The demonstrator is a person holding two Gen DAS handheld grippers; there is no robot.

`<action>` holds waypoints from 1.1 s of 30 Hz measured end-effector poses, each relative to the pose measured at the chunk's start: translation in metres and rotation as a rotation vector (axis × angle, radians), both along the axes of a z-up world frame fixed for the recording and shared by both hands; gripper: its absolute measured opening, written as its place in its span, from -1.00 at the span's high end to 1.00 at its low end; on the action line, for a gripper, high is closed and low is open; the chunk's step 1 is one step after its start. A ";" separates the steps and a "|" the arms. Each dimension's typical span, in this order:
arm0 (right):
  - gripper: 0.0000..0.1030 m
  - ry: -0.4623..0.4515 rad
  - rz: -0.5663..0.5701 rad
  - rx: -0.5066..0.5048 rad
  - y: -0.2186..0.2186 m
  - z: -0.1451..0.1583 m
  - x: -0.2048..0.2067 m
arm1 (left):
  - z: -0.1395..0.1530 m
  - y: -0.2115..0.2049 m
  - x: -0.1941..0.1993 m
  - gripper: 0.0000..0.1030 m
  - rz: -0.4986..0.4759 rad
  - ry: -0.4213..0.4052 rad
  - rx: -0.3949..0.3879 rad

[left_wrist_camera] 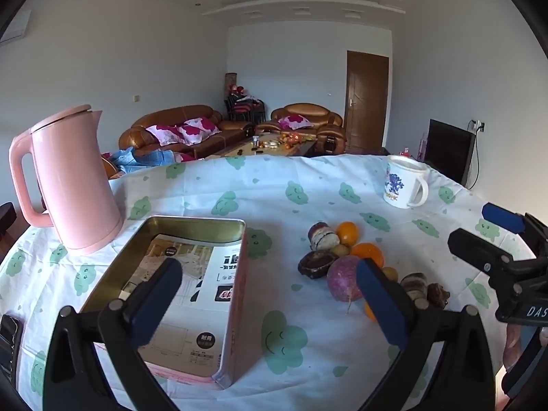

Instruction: Organize fruits

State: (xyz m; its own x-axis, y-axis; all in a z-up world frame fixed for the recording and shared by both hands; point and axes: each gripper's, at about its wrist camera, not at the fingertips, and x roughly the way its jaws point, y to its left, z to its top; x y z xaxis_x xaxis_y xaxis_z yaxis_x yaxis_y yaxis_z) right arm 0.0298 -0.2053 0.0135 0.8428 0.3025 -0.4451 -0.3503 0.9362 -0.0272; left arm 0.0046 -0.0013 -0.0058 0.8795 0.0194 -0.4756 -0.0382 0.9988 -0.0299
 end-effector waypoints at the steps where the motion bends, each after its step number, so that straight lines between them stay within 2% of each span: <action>1: -0.98 0.000 0.000 -0.001 0.000 0.000 0.000 | 0.000 0.000 0.000 -1.00 0.000 0.000 -0.001; 33: -0.98 0.009 0.003 0.015 0.002 -0.005 -0.002 | 0.000 0.002 -0.003 -1.00 0.003 0.002 0.000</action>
